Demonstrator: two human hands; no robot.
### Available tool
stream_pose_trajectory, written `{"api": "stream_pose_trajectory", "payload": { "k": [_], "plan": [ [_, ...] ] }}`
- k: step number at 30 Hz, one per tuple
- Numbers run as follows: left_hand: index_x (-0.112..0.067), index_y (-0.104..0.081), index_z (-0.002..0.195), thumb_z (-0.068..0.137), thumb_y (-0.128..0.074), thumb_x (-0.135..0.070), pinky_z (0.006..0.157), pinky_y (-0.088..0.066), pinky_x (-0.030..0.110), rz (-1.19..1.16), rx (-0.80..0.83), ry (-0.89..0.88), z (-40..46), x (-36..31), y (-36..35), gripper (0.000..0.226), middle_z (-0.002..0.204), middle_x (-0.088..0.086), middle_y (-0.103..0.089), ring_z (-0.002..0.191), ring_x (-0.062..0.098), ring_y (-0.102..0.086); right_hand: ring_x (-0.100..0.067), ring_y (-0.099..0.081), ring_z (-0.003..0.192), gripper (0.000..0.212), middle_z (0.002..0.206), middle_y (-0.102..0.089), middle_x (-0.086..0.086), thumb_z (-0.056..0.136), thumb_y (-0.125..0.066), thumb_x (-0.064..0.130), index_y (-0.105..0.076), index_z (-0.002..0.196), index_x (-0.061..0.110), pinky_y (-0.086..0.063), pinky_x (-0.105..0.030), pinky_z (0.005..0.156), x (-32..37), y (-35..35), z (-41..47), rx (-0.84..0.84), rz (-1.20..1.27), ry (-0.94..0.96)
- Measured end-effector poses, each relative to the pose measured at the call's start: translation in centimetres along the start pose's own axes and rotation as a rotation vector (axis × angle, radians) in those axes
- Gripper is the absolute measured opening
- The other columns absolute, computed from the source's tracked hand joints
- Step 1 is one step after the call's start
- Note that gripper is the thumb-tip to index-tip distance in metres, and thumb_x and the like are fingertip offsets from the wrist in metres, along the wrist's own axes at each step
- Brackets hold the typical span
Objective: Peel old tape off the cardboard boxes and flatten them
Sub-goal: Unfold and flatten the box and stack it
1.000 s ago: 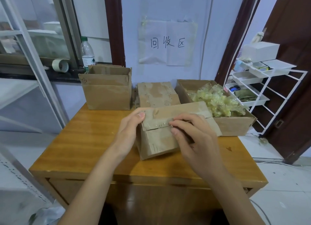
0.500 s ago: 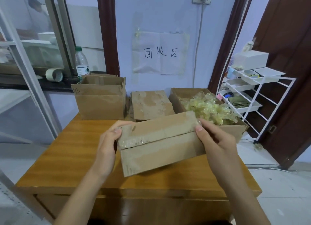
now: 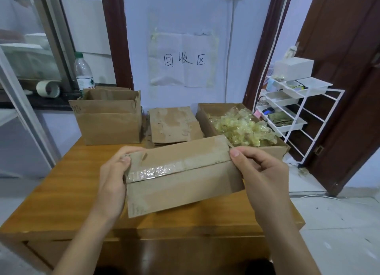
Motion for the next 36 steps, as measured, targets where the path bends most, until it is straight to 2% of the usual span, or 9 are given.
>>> {"api": "stream_pose_trajectory", "payload": {
  "k": [4, 8, 12, 16, 19, 24, 28, 32, 36],
  "plan": [
    [-0.026, -0.072, 0.106, 0.089, -0.045, -0.023, 0.080, -0.052, 0.029, 0.332, 0.075, -0.119, 0.4, -4.7, 0.4, 0.032, 0.109, -0.011, -0.072, 0.103, 0.008, -0.065, 0.004, -0.066, 0.072, 0.009, 0.076, -0.073, 0.016, 0.096, -0.073, 0.012, -0.077, 0.092, 0.018, -0.047, -0.007, 0.063, 1.4, -0.9, -0.4, -0.034, -0.129, 0.144],
    [-0.055, -0.070, 0.114, 0.087, -0.049, -0.072, 0.085, -0.054, 0.034, 0.698, 0.278, -0.094, 1.2, -5.8, -1.2, 0.038, 0.111, -0.039, -0.068, 0.104, -0.007, -0.063, -0.008, -0.065, 0.070, 0.007, 0.082, -0.069, 0.013, 0.098, -0.070, 0.015, -0.073, 0.096, 0.021, -0.047, -0.013, 0.060, 1.9, -2.2, -1.3, -0.073, -0.306, 0.282],
    [-0.082, -0.057, 0.100, 0.081, -0.039, -0.088, 0.082, -0.057, 0.039, 0.835, 0.198, -0.156, 0.6, -5.9, -2.0, 0.027, 0.100, -0.045, -0.068, 0.103, 0.003, -0.068, -0.005, -0.060, 0.061, 0.013, 0.078, -0.068, 0.014, 0.100, -0.066, 0.018, -0.071, 0.093, 0.027, -0.040, -0.013, 0.053, 1.0, -1.9, -1.3, -0.041, -0.238, 0.171],
    [-0.092, -0.047, 0.090, 0.075, -0.031, -0.095, 0.073, -0.057, 0.036, 0.844, 0.171, -0.183, 0.2, -5.7, -2.2, 0.022, 0.093, -0.038, -0.072, 0.093, 0.006, -0.069, -0.007, -0.060, 0.068, 0.013, 0.081, -0.069, 0.014, 0.101, -0.066, 0.017, -0.072, 0.093, 0.026, -0.041, -0.012, 0.059, 0.8, -1.3, -1.4, -0.046, -0.235, 0.186],
    [-0.090, -0.049, 0.082, 0.074, -0.031, -0.098, 0.070, -0.056, 0.033, 0.852, 0.179, -0.161, 0.4, -5.5, -2.4, 0.021, 0.091, -0.038, -0.071, 0.087, 0.003, -0.066, -0.010, -0.057, 0.063, 0.012, 0.084, -0.068, 0.013, 0.102, -0.064, 0.017, -0.071, 0.095, 0.024, -0.040, -0.018, 0.058, 0.6, -1.4, -1.9, -0.084, -0.286, 0.242],
    [-0.086, -0.048, 0.098, 0.076, -0.025, -0.098, 0.065, -0.054, 0.031, 0.905, 0.158, -0.190, 0.1, -5.4, -2.8, 0.034, 0.083, -0.029, -0.074, 0.080, 0.003, -0.065, -0.012, -0.061, 0.073, 0.013, 0.092, -0.067, 0.014, 0.103, -0.062, 0.015, -0.069, 0.098, 0.025, -0.050, -0.041, 0.056, 0.0, -1.6, -2.2, -0.121, -0.338, 0.308],
    [-0.082, -0.054, 0.096, 0.077, -0.026, -0.097, 0.060, -0.052, 0.029, 0.927, 0.142, -0.186, -0.5, -4.5, -2.3, 0.037, 0.080, -0.030, -0.074, 0.074, 0.002, -0.063, -0.012, -0.064, 0.080, 0.013, 0.090, -0.070, 0.010, 0.099, -0.066, 0.020, -0.074, 0.091, 0.026, -0.050, -0.028, 0.066, -0.5, -1.1, -1.9, -0.033, -0.221, 0.179],
    [-0.075, -0.062, 0.104, 0.080, -0.025, -0.095, 0.055, -0.047, 0.026, 0.959, 0.144, -0.205, -1.0, -3.6, -2.1, 0.048, 0.071, -0.026, -0.072, 0.066, 0.003, -0.060, -0.012, -0.067, 0.089, 0.022, 0.085, -0.074, 0.007, 0.097, -0.070, 0.038, -0.079, 0.081, 0.025, -0.055, -0.041, 0.083, -2.0, -0.5, -0.8, 0.035, -0.109, -0.098],
    [-0.068, -0.069, 0.103, 0.086, -0.033, -0.089, 0.052, -0.036, 0.022, 1.005, 0.112, -0.265, -0.6, -4.3, -3.4, 0.045, 0.059, -0.023, -0.066, 0.060, 0.003, -0.056, 0.005, -0.063, 0.096, 0.027, 0.096, -0.072, 0.020, 0.091, -0.069, 0.053, -0.076, 0.105, 0.031, -0.051, -0.020, 0.079, -2.4, -0.4, -0.4, -0.003, -0.305, -0.124]
  ]
}}
Point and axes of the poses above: each hand's wrist, its own z-axis towards the middle knuckle, its own y-axis out of the back of the hand, x = y × z, the point moved 5 cm from there along z, towards the middle knuckle
